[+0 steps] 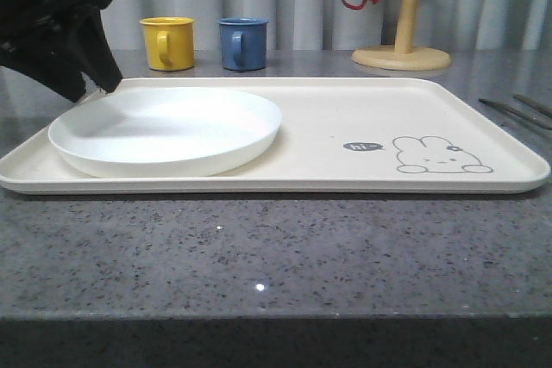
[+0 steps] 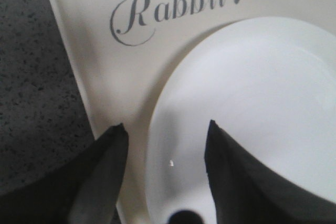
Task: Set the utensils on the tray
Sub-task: 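Lower the white plate onto the tray and release with left gripper, then move the right gripper down over the metal fork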
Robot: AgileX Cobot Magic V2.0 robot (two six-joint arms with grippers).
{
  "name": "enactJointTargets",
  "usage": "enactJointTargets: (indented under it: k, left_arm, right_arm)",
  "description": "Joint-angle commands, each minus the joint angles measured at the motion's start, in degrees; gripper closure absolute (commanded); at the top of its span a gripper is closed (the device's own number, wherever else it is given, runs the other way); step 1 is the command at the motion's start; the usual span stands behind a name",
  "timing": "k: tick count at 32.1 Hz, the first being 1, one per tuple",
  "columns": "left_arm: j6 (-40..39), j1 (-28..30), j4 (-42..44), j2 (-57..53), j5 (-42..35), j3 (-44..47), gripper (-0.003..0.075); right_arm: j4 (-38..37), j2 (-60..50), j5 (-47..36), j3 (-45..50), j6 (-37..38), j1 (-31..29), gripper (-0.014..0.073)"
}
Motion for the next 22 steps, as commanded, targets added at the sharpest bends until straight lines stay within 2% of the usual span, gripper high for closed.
enactJointTargets:
  k: [1, 7, 12, 16, 22]
  left_arm:
    - [0.5, -1.9, -1.5, -6.6, 1.7, -2.0, 0.0364]
    - [0.4, -9.3, 7.2, -18.4, 4.5, 2.3, 0.0364]
    - [-9.1, -13.6, 17.9, -29.1, 4.5, 9.3, 0.0364]
    - [-16.9, -14.0, 26.2, -37.7, 5.3, 14.5, 0.0364]
    - [-17.2, -14.0, 27.1, -48.1, 6.1, 21.1, 0.0364]
  right_arm:
    - [-0.5, 0.8, -4.1, -1.5, -0.4, -0.1, 0.0172]
    - [-0.5, 0.8, -4.1, -1.5, -0.4, -0.1, 0.0172]
    - [-0.5, 0.8, -4.1, -1.5, -0.4, -0.1, 0.0172]
    - [-0.5, 0.8, -4.1, -1.5, -0.4, -0.1, 0.0172]
    - [-0.2, 0.8, -4.5, -1.5, -0.3, -0.1, 0.0172]
